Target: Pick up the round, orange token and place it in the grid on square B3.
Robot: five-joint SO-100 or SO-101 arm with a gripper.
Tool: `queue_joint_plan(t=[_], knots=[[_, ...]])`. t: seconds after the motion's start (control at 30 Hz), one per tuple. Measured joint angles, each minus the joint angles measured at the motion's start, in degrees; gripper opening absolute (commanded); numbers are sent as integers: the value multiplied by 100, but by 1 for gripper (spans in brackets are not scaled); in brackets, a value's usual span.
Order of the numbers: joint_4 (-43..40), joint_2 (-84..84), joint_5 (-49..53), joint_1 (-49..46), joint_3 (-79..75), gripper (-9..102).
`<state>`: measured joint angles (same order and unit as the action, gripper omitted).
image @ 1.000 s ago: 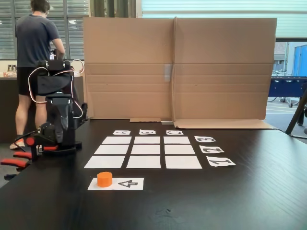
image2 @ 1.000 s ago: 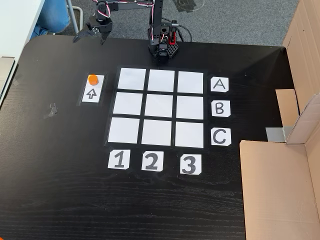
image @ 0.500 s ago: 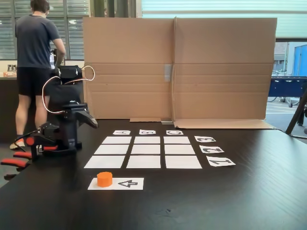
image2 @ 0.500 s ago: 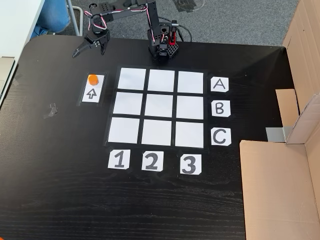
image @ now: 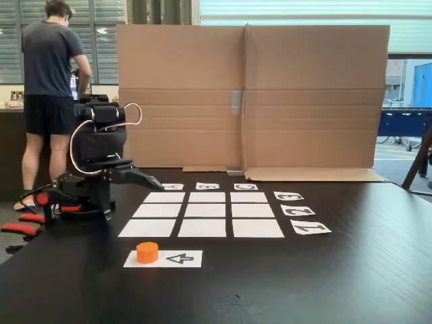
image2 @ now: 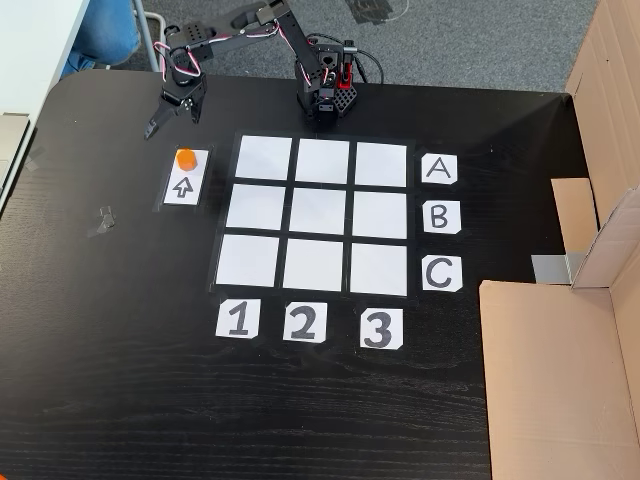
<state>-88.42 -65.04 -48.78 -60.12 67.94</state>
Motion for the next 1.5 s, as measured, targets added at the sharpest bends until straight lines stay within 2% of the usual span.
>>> queue_joint_plan(t=[0.5,0.97,1.5], knots=[[0,712,35,483,-475,80],[9,1608,35,510,-1318,80],[18,1626,0,721,-1389,80]])
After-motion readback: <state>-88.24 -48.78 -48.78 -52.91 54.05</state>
